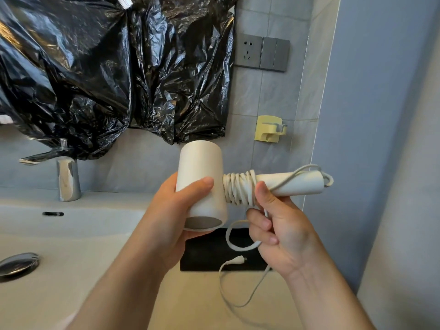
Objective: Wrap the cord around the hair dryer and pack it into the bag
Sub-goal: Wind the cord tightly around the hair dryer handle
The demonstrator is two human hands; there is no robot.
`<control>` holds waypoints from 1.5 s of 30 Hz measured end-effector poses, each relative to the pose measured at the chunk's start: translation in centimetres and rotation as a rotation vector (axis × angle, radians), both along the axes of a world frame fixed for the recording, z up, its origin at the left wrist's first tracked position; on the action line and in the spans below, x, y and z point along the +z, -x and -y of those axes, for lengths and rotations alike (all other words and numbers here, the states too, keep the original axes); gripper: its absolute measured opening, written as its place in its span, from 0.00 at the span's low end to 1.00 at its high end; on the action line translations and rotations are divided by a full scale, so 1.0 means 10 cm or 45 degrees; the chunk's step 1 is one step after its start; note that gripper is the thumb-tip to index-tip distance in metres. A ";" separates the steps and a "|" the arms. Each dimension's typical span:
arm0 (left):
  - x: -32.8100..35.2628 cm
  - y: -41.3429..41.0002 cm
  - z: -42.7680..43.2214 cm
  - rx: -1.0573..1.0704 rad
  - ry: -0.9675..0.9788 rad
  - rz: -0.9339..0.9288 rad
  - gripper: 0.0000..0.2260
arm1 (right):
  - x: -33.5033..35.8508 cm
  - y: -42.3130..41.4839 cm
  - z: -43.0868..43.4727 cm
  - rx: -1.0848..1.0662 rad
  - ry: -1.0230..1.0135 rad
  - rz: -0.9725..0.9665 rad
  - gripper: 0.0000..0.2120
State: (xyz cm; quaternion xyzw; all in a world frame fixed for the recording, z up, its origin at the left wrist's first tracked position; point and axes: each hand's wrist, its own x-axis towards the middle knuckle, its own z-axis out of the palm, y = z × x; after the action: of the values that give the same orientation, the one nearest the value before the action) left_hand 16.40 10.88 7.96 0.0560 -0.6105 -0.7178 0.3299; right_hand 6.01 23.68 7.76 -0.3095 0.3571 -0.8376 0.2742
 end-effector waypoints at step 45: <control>-0.19 0.13 0.13 0.326 0.000 -0.320 0.24 | -0.10 0.17 -0.03 0.305 -0.063 -0.176 0.22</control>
State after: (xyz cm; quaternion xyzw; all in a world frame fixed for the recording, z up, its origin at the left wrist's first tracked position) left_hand 15.10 9.58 6.08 0.0433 -0.5523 -0.6713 0.4924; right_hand 4.35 24.02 6.74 -0.3999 0.3561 -0.7666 0.3545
